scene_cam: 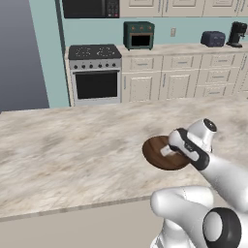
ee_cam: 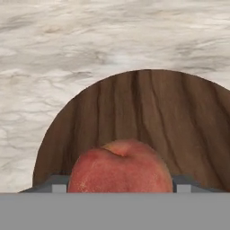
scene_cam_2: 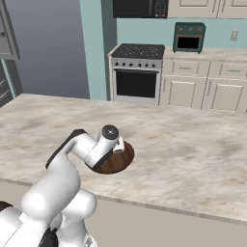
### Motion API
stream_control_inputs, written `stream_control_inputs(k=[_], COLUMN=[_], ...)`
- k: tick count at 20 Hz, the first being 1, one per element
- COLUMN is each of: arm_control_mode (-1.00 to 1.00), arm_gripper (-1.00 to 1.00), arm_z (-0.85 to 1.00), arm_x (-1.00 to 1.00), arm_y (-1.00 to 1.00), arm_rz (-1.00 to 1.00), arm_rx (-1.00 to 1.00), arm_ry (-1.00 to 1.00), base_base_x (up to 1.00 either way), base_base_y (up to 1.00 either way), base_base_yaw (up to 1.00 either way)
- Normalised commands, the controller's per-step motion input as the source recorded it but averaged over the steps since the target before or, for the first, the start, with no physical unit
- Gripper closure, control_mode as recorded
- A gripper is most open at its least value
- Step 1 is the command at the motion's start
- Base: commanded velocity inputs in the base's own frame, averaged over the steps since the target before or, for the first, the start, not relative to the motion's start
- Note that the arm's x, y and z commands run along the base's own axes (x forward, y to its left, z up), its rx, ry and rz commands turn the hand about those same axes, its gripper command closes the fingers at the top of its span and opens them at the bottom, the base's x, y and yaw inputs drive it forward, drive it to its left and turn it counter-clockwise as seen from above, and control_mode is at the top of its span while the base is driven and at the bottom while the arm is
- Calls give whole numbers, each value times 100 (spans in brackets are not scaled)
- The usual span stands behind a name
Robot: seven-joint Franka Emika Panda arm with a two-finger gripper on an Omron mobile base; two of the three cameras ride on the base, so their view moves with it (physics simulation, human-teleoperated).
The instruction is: Retrieve the mango and peach from the fridge and place them into the bowl on the dining table.
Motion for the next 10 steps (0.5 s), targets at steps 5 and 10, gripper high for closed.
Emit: stream_control_inputs(k=[5, 10], arm_control_mode=[-100, -100], arm_gripper=[100, 100], arm_z=[-13, -20], arm_x=[34, 21], arm_y=[-26, -27], arm_rz=[0, 0], arm_rx=[0, 0], arm_ry=[1, 3], base_base_x=[0, 0], base_base_y=[0, 0], base_base_yaw=[0, 0])
